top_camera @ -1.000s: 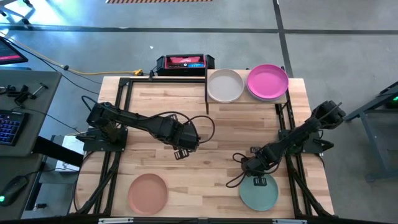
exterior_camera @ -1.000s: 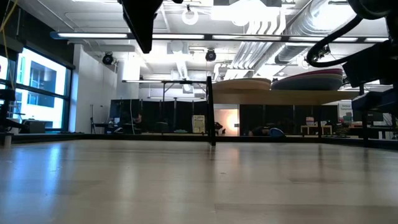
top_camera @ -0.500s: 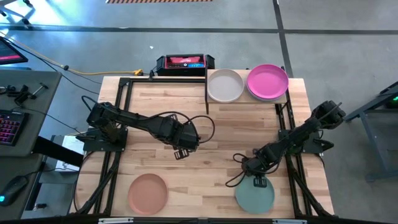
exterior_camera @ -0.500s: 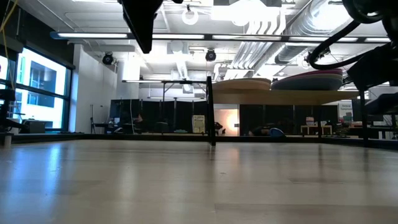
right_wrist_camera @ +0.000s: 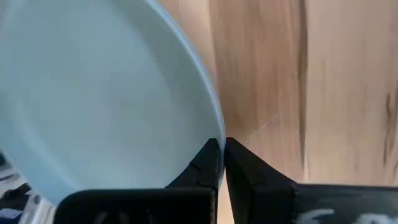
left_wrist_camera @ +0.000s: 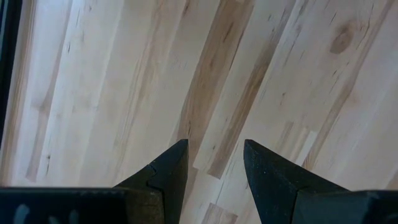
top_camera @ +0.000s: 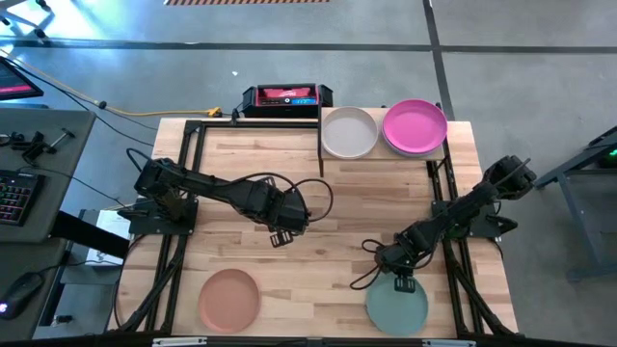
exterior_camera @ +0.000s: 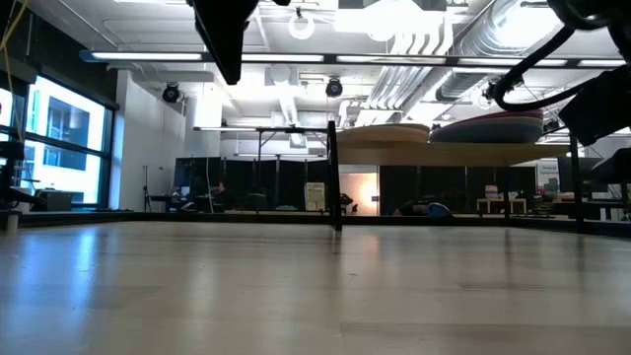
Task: Place and stack plates onto a shelf
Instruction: Stack the green plate on top of the gray plate on the shelf
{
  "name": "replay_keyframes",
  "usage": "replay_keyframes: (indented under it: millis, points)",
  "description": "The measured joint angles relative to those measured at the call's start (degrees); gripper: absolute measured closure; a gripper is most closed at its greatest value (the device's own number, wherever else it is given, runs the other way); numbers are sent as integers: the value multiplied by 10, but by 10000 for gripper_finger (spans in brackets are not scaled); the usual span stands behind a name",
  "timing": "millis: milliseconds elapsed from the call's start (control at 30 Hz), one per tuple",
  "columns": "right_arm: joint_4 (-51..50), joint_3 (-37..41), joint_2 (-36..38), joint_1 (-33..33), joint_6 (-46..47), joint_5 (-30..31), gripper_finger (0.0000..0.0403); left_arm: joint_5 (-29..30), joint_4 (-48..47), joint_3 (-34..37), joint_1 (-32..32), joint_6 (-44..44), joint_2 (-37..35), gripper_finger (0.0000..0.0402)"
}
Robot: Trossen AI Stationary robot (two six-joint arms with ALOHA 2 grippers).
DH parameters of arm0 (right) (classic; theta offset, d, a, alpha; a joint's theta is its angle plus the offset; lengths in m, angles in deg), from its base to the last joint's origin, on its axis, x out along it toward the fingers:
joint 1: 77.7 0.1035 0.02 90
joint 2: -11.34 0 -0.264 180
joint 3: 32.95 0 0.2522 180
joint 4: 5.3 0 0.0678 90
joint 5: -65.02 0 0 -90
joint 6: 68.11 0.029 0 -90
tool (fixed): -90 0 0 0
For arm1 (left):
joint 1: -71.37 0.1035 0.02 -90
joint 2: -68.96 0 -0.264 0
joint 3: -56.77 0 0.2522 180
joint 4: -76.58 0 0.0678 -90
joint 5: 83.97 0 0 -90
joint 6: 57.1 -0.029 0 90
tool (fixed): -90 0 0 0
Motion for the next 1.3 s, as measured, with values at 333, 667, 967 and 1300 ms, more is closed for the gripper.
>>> replay_keyframes:
  millis: [333, 667, 967, 1300]
  points:
    - [-19, 0, 85, 0, 55, 19, 403, 0, 0, 0, 0, 0, 0, 257]
    - [-71, 0, 188, -34, 105, 35, 403, 0, 0, 0, 0, 0, 0, 257]
    - [-71, 0, 269, -109, 129, 36, 403, 0, 0, 0, 0, 0, 0, 257]
    - [-18, 0, 339, -233, 121, 40, 403, 0, 0, 0, 0, 0, 0, 257]
